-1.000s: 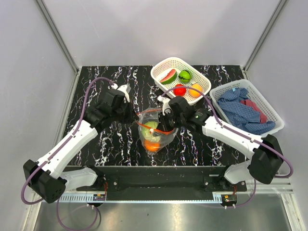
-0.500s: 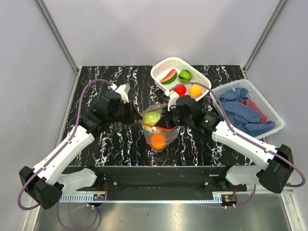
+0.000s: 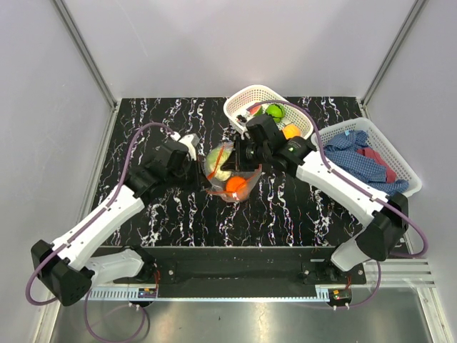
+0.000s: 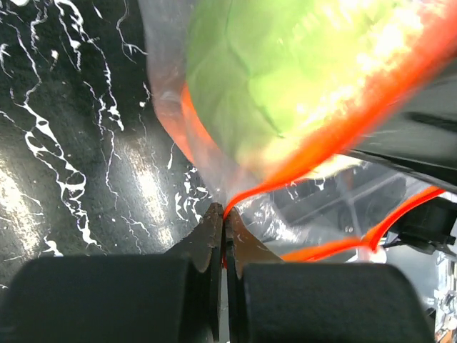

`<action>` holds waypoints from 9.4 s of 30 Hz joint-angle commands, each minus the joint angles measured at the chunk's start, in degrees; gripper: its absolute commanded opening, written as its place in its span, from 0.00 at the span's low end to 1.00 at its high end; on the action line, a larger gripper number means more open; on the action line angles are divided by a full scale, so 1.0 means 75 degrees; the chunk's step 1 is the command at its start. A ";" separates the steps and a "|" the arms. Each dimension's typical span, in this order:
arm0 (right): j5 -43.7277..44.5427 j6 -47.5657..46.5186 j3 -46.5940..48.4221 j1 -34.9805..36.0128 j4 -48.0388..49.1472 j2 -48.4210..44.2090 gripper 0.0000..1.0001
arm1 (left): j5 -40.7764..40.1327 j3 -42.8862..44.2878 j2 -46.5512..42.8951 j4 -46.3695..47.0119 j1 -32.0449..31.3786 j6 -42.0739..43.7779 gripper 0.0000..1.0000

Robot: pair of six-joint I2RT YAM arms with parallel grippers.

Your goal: Open the zip-top bag and remove the fake food

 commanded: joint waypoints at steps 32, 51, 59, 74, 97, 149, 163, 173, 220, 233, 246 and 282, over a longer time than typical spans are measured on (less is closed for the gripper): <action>-0.0688 -0.0900 -0.1332 -0.0055 0.4197 -0.1621 0.00 | 0.0289 0.0340 0.0257 0.0183 -0.0139 -0.0174 0.00; 0.0686 -0.1778 0.1503 -0.2878 0.1549 0.1211 0.00 | -0.1326 0.1289 -0.0025 -0.0870 -0.0127 0.0494 0.00; 0.0580 -0.2563 0.2428 -0.3465 0.1384 0.2970 0.09 | -0.1245 0.1582 0.0279 -0.0965 -0.0092 0.0857 0.00; 0.0216 -0.2495 0.4468 -0.3465 0.0061 0.4497 0.83 | -0.0764 0.2016 0.0819 -0.1070 0.0072 0.1280 0.00; -0.1389 -0.1358 0.1621 -0.0900 -0.1241 -0.0566 0.73 | 0.0337 0.2403 0.1639 -0.0544 0.0119 0.0413 0.00; -0.0487 -0.0256 -0.0101 0.0179 0.0645 0.2667 0.64 | -0.0565 0.0012 0.0421 0.0371 0.0435 -0.0291 0.00; -0.0908 -0.0280 -0.0183 0.0179 0.1653 0.3651 0.65 | -0.0413 -0.0526 0.0409 0.0395 0.0518 -0.0220 0.00; -0.1283 -0.0291 -0.0254 0.0179 0.2204 0.4109 0.58 | -0.0366 -0.0960 0.0233 0.0453 0.0623 -0.0279 0.00; 0.0334 -0.0490 0.1378 0.0367 -0.0620 0.2246 0.00 | -0.1160 0.0774 0.1159 -0.0168 -0.0326 -0.0080 0.00; 0.0333 -0.0876 -0.1144 0.0367 -0.1123 0.0734 0.26 | -0.0144 0.0422 0.1533 0.0066 -0.0314 0.0026 0.00; 0.0099 -0.1099 -0.1905 0.0379 -0.0807 0.1109 0.84 | 0.0525 0.0247 0.1804 0.0277 -0.0314 -0.0068 0.00; 0.0603 -0.1615 -0.2106 0.0543 0.2368 0.2292 0.99 | 0.0724 -0.0152 0.1944 0.0453 -0.0314 -0.0268 0.00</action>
